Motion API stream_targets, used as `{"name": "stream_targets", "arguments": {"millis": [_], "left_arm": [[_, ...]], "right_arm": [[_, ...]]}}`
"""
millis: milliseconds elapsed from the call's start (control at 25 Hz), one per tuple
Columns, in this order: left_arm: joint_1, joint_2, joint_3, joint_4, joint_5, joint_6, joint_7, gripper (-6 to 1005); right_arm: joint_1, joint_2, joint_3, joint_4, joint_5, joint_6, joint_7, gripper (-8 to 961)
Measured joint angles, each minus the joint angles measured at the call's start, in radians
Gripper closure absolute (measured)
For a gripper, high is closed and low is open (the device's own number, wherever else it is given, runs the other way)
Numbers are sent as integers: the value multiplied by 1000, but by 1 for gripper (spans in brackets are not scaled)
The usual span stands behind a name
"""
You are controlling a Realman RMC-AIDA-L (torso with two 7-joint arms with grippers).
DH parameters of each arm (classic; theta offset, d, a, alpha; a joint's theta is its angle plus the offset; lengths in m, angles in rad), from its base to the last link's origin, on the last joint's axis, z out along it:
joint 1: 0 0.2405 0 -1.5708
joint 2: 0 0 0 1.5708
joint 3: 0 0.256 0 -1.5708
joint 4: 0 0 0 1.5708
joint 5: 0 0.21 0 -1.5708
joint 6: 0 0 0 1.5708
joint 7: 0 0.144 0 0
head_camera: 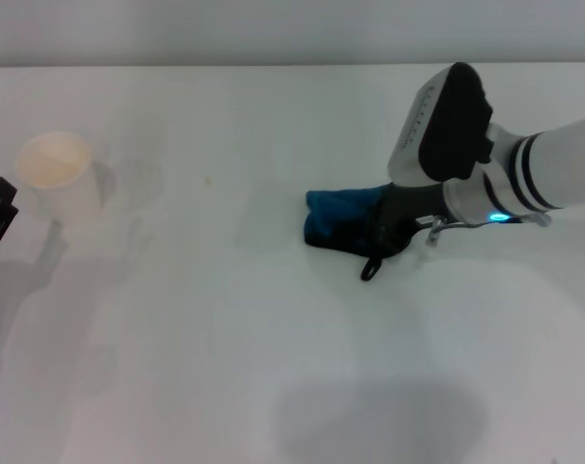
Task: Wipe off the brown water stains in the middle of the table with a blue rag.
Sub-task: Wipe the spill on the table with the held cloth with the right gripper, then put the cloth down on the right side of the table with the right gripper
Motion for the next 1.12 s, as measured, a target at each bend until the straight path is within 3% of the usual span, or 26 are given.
{"name": "stream_targets", "arguments": {"millis": [320,560,800,1120], "left_arm": [[2,0,4,10,0,2,0,121],[-3,0,5,11,0,2,0,121],[-2,0,3,11,0,0,0,121],[-2,0,5,11,0,0,0,121]], "right_arm": [[-44,-4,63,-16,-28,-16,-2,847],[-76,4,52,-95,-13,-200,-15,845],[-72,5,-33,-146,36,-354,-27,843],[-47,-3,-26,-128,15,-318,-28,840]]}}
